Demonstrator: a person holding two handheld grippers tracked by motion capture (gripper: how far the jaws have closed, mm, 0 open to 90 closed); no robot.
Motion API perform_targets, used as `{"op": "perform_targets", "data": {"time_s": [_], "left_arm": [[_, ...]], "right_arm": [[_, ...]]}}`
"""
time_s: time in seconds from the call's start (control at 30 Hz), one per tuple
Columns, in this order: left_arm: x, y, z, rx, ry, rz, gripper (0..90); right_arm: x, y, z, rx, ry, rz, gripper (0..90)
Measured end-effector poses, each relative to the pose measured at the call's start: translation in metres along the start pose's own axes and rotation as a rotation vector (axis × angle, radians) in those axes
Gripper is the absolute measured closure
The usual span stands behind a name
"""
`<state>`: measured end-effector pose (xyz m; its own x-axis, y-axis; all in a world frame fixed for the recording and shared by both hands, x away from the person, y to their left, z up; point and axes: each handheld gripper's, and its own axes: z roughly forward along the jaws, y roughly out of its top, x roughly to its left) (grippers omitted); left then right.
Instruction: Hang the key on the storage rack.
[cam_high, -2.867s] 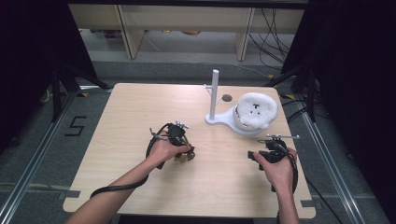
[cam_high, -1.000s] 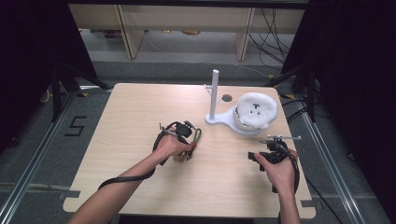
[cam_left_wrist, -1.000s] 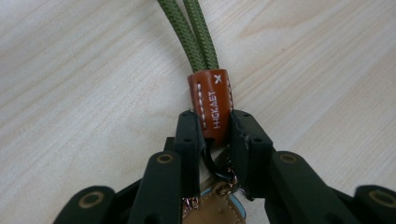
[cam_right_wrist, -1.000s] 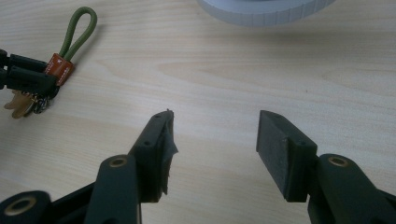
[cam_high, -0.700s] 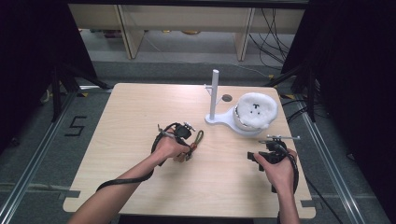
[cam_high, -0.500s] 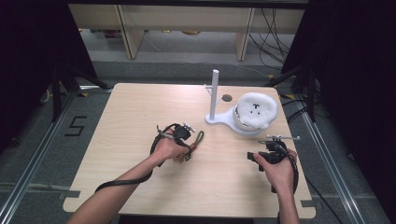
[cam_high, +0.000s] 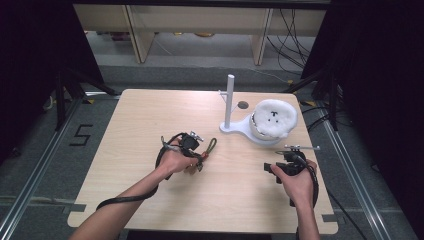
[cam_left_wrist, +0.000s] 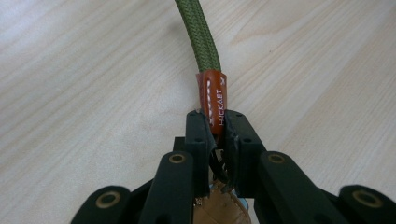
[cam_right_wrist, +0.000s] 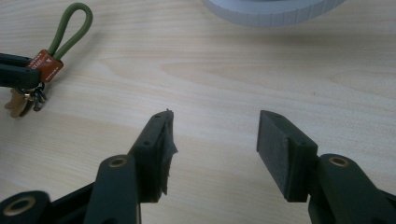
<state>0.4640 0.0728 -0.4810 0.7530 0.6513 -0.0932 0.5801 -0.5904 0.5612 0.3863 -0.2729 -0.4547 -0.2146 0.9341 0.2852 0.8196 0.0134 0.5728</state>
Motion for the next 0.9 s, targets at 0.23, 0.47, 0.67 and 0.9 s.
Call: {"op": "perform_targets", "data": {"time_s": [0.23,0.47,0.67,0.9], "left_arm": [[0.005,-0.006,-0.013,-0.058,0.004,0.014,80.1],[0.006,-0.010,-0.025,-0.166,0.009,-0.019,80.3],[0.007,-0.009,-0.037,-0.239,0.025,-0.027,80.3],[0.009,-0.006,-0.047,-0.328,0.030,-0.029,80.2]], "right_arm": [[-0.002,-0.001,0.001,-0.004,-0.025,-0.021,46.9],[-0.001,-0.001,0.001,-0.027,-0.034,-0.036,46.3],[0.001,-0.002,0.002,-0.020,-0.018,-0.005,45.7],[0.001,-0.001,0.002,-0.023,-0.028,0.003,45.4]]}}
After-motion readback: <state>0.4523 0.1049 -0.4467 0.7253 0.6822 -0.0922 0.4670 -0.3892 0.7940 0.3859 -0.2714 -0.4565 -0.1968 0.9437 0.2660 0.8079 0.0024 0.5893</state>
